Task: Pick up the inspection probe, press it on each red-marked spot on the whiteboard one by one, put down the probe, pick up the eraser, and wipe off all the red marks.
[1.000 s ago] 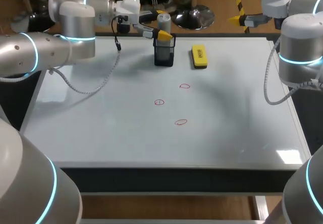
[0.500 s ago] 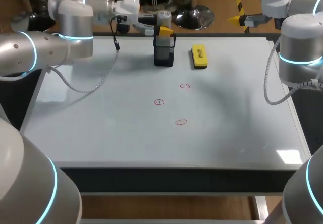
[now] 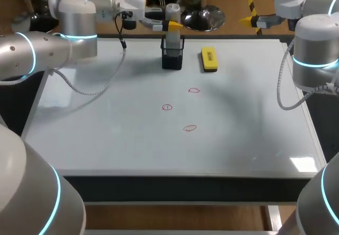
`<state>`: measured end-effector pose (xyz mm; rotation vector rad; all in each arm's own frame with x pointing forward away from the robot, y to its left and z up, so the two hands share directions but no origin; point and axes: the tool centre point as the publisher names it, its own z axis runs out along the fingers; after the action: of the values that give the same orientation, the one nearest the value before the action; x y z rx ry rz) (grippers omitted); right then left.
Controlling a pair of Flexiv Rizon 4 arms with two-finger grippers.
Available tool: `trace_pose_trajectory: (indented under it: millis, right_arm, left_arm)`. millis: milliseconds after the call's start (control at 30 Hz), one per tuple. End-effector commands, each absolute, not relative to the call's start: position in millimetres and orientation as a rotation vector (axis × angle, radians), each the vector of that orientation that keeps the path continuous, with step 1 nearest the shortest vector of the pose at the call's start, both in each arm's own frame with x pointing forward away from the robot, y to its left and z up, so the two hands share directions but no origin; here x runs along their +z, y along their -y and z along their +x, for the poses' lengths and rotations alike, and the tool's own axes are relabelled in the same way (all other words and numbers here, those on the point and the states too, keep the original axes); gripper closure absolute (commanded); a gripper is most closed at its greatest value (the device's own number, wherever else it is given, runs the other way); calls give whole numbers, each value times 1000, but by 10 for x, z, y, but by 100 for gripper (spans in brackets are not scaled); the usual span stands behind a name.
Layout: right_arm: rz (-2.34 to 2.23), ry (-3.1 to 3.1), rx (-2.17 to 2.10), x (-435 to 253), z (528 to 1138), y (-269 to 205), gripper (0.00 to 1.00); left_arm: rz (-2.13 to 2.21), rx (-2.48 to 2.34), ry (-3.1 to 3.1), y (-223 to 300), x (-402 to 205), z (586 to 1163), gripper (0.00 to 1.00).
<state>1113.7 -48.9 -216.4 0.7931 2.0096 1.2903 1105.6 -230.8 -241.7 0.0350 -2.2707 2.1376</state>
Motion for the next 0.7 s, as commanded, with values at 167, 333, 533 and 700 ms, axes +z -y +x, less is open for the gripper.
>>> trace_pose_trajectory:
  millis: [167,333,533,700]
  right_arm:
    - [793,-2012,1290,-2163,11140,493,0]
    - [793,-2012,1290,-2163,11140,493,0]
    - [793,-2012,1290,-2163,11140,493,0]
    - [793,-2012,1290,-2163,11140,493,0]
  left_arm:
    - [61,2114,2313,2306,-2092,11007,100]
    - [55,2104,2337,2293,-1924,10989,100]
    - [39,2106,2337,2241,-1717,10933,100]
    - [14,2126,2341,2117,-1569,10851,100]
